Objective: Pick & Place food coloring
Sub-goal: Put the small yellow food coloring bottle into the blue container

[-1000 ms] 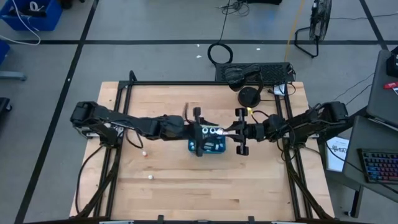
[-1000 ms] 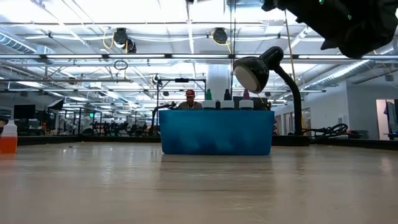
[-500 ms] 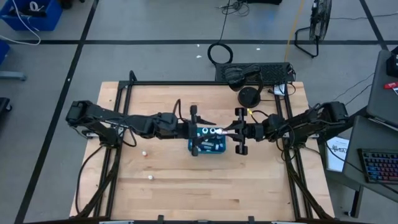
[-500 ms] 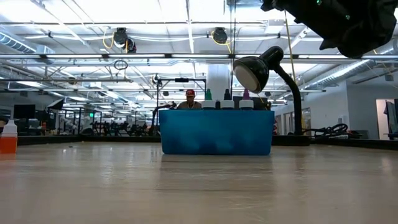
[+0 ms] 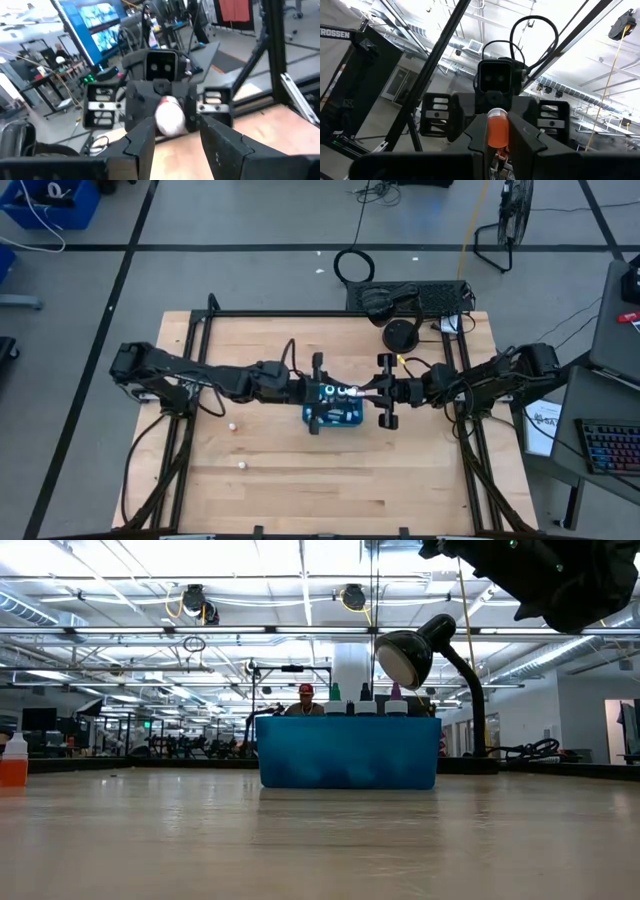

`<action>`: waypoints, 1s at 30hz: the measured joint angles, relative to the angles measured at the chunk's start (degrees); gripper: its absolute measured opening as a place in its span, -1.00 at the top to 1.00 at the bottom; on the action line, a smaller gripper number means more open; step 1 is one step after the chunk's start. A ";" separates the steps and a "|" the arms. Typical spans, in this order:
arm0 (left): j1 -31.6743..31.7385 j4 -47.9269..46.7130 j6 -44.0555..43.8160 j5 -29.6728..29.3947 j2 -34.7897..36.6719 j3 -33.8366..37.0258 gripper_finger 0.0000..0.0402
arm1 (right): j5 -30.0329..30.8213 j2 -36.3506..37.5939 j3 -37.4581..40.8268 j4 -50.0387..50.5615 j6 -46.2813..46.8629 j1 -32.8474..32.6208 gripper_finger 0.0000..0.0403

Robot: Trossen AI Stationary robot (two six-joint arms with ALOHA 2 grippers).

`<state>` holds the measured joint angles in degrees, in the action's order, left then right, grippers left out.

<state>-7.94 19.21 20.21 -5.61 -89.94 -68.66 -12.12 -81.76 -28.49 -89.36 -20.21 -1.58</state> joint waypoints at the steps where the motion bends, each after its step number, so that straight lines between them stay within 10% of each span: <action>1: 0.06 1.25 -0.18 0.04 -0.65 0.00 0.21 | 0.00 0.00 0.00 0.15 0.07 0.00 0.81; 30: 1.19 5.13 3.39 2.77 -3.21 0.00 0.44 | -0.15 0.00 0.00 1.38 1.51 -0.02 0.81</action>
<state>-6.75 24.34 23.61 -2.83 -93.14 -68.66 -12.27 -81.76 -28.49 -87.99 -18.70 -1.61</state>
